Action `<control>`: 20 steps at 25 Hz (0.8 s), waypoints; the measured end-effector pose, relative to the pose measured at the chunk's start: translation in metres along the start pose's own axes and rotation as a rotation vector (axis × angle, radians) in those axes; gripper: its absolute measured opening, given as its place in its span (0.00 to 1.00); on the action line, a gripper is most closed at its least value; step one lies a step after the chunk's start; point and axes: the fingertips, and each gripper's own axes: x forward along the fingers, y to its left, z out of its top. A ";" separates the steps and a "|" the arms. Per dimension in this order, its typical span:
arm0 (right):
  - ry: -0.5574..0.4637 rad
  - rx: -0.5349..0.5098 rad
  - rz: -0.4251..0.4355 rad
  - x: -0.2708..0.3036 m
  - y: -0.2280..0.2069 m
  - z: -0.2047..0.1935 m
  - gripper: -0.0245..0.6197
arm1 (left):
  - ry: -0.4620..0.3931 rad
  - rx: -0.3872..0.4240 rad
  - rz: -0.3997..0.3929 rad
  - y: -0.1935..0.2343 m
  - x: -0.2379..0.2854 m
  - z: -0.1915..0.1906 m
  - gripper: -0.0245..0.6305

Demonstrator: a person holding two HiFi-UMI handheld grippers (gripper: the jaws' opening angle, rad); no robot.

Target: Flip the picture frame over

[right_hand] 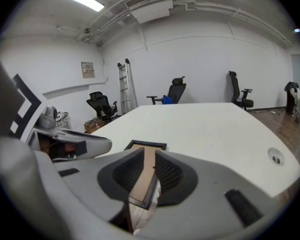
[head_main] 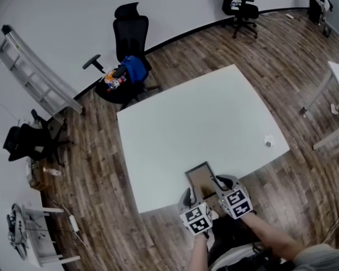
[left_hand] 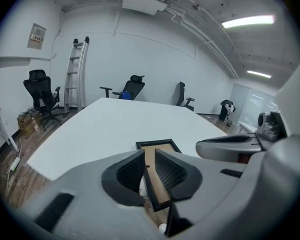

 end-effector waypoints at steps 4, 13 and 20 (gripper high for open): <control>-0.077 -0.033 0.012 -0.012 0.008 0.017 0.14 | -0.060 0.018 -0.004 -0.011 -0.016 0.015 0.08; -0.204 -0.072 0.057 -0.037 0.024 0.053 0.07 | -0.202 0.067 -0.008 -0.037 -0.045 0.050 0.04; -0.246 -0.083 0.073 -0.055 0.020 0.064 0.04 | -0.270 0.056 0.001 -0.049 -0.061 0.065 0.04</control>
